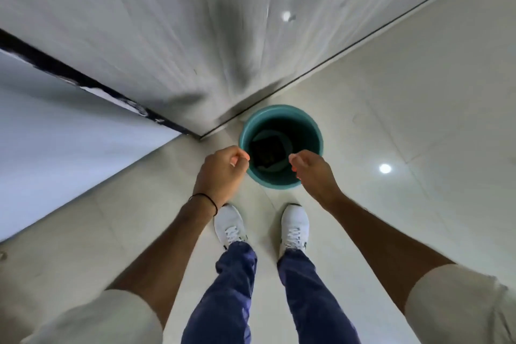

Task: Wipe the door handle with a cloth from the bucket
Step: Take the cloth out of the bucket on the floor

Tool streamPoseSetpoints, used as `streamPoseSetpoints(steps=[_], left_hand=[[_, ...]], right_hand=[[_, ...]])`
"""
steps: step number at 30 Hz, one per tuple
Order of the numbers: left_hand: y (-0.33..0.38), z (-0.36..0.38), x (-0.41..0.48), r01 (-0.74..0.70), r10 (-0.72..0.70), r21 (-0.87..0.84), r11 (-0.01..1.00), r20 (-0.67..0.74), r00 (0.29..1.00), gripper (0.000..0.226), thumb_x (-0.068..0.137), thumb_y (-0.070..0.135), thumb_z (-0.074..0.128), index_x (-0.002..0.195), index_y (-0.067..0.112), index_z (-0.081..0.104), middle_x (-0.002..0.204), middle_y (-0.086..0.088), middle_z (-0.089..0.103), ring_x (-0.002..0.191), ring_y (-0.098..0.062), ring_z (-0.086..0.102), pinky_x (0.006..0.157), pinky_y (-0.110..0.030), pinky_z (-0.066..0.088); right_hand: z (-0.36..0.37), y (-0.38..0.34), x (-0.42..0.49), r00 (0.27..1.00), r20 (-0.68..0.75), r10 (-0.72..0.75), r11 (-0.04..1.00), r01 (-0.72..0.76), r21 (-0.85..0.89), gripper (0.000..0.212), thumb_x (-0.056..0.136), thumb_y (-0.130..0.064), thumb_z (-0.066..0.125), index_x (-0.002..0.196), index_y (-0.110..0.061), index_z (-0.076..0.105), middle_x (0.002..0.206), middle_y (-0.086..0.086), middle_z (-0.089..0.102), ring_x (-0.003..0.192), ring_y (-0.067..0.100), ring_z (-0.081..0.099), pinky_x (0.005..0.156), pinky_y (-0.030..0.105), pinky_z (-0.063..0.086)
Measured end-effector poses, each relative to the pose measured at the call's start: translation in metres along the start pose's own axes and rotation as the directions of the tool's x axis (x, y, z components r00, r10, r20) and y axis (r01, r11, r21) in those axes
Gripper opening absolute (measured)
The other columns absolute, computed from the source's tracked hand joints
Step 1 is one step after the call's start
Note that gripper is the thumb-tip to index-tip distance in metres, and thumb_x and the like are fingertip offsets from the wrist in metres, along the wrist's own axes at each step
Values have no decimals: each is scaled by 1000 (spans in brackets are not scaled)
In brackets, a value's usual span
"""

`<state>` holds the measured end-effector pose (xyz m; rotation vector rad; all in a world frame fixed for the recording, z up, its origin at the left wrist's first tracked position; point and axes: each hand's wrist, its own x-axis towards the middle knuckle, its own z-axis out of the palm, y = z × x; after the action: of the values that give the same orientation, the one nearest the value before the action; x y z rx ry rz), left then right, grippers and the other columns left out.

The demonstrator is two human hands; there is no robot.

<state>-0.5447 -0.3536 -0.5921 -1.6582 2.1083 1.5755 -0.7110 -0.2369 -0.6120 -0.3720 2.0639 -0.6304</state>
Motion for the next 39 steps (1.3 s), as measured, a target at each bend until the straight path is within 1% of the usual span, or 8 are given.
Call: streamPoseSetpoints(steps=[3, 5, 10, 15, 20, 24, 29, 39], left_hand=[[-37, 36, 42, -3, 5, 66, 998, -35, 999, 27, 77, 33, 50, 94, 26, 70, 87, 7, 70, 81, -17, 66, 82, -39, 57], [-64, 62, 70, -84, 96, 159, 984, -68, 993, 41, 78, 30, 51, 116, 19, 64, 111, 3, 64, 97, -22, 62, 89, -42, 54], [-117, 107, 120, -188, 243, 342, 921, -124, 962, 65, 86, 26, 51, 148, 15, 34, 152, -5, 35, 135, -27, 42, 105, -45, 45], [-158, 141, 141, -222, 299, 416, 882, -131, 945, 73, 92, 28, 37, 158, 13, 7, 164, -5, 16, 150, -22, 23, 115, -41, 37], [-174, 158, 144, -283, 361, 313, 907, -228, 904, 68, 96, 19, 34, 157, 13, 7, 165, -1, 13, 152, -12, 15, 116, -25, 25], [-179, 163, 147, -311, 382, 268, 912, -277, 882, 67, 94, 14, 35, 156, 8, 13, 164, -4, 18, 151, -12, 19, 117, -22, 26], [-179, 166, 149, -336, 400, 244, 910, -296, 868, 66, 93, 12, 36, 155, 5, 17, 163, -7, 22, 150, -15, 25, 117, -27, 30], [-136, 127, 116, -98, 170, 301, 949, -223, 960, 68, 88, 34, 51, 151, 25, 29, 163, 2, 20, 144, -21, 31, 111, -38, 38]], right_hand=[[31, 33, 62, 997, 68, -30, 988, 40, -148, 27, 99, -30, 52, 99, -6, 65, 90, 8, 66, 84, 26, 61, 73, 34, 46], [51, 53, 104, 991, 100, -84, 957, 108, -268, 28, 99, -32, 52, 115, -13, 65, 108, 7, 64, 101, 29, 61, 85, 36, 48], [98, 98, 203, 946, 248, -207, 746, 317, -586, 48, 97, -34, 52, 142, -19, 44, 144, 13, 42, 125, 42, 46, 104, 52, 43], [145, 136, 275, 916, 398, -48, 541, 359, -761, 78, 96, -38, 57, 158, -25, 12, 164, 18, 4, 145, 56, 11, 118, 62, 17], [178, 169, 321, 894, 446, 50, 506, 362, -783, 92, 94, -47, 58, 157, -38, -8, 164, 10, -26, 145, 57, -16, 113, 75, 10], [194, 183, 327, 927, 374, -33, 475, 343, -810, 91, 91, -47, 62, 157, -38, 0, 166, 12, -14, 145, 58, -7, 108, 74, 22], [198, 184, 322, 910, 349, -224, 350, 410, -842, 51, 103, -36, 41, 151, -37, 22, 158, 16, 13, 135, 52, 23, 96, 64, 41], [108, 112, 223, 899, 301, -318, 340, 404, -849, 57, 94, -19, 57, 143, -31, 30, 146, 17, 25, 118, 49, 42, 85, 59, 49]])
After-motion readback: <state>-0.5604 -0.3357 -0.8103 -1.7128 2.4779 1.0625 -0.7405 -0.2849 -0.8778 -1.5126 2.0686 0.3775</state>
